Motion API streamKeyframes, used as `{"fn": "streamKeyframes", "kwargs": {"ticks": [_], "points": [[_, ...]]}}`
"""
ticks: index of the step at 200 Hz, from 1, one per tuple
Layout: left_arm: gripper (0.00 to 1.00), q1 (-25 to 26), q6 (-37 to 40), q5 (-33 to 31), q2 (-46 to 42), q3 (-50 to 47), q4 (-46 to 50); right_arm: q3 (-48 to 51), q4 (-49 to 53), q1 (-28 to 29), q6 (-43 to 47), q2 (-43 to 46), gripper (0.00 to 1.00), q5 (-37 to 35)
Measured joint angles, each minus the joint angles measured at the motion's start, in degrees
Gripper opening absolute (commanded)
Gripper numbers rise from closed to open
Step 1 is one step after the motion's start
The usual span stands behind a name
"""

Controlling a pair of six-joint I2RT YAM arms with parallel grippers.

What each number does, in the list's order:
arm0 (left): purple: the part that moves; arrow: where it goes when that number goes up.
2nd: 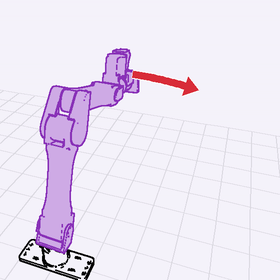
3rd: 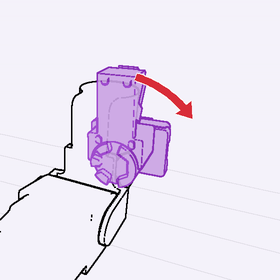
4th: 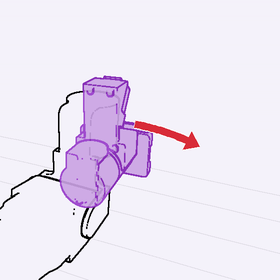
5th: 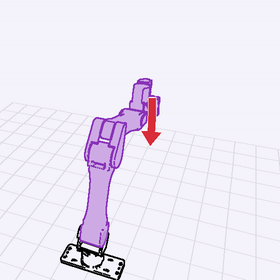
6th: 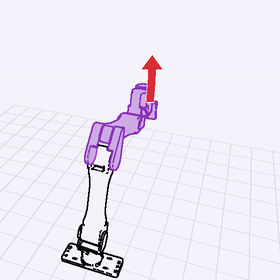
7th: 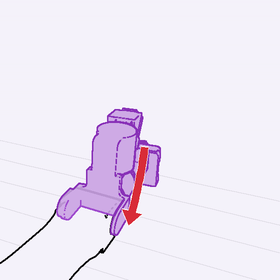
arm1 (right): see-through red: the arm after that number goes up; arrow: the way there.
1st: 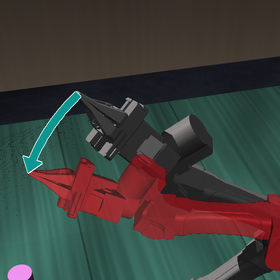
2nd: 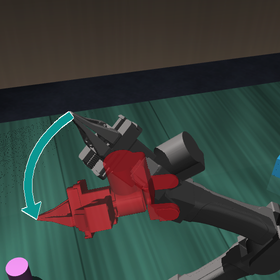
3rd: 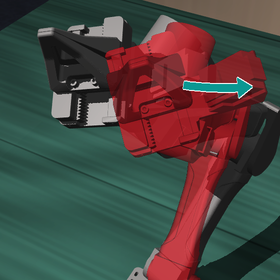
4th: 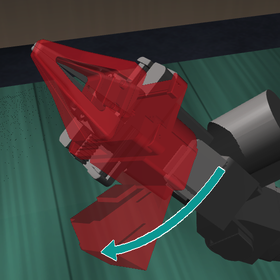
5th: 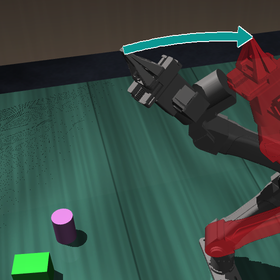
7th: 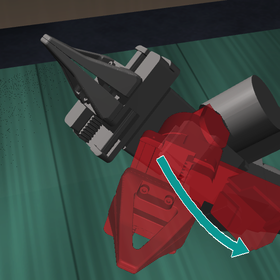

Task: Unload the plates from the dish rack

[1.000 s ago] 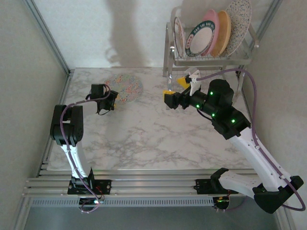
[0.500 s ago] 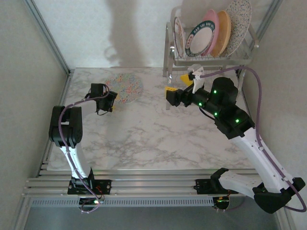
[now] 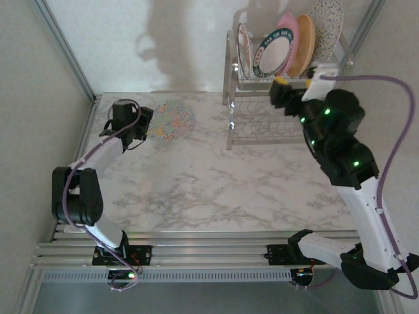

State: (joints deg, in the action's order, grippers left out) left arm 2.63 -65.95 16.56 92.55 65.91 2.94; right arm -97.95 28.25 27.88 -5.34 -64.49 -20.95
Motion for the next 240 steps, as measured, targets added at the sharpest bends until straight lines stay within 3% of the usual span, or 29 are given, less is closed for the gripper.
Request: {"fn": "streamKeyframes", "kwargs": {"ticks": [40,63,99,158,240], "points": [[0.7,3.91,0.94,-0.59,-4.85,3.91,-0.09,-11.39,3.19,-15.63,-3.43,-7.72,0.85,0.37],[0.71,6.69,3.1,-0.85,-6.62,6.12,0.11,-14.82,2.69,-23.06,-5.97,-12.76,0.86,4.83],[0.73,11.34,7.34,-0.79,-8.66,8.61,-0.33,-17.64,0.28,-30.1,-8.0,-20.28,0.86,13.79],[0.73,15.82,13.99,1.68,-15.34,8.61,-5.42,-18.36,-4.17,-35.93,-9.14,-27.1,0.8,23.3],[0.73,20.33,19.43,4.68,-18.91,9.81,-16.17,-24.5,-6.19,-36.48,-8.22,-34.29,0.65,28.7]]}}
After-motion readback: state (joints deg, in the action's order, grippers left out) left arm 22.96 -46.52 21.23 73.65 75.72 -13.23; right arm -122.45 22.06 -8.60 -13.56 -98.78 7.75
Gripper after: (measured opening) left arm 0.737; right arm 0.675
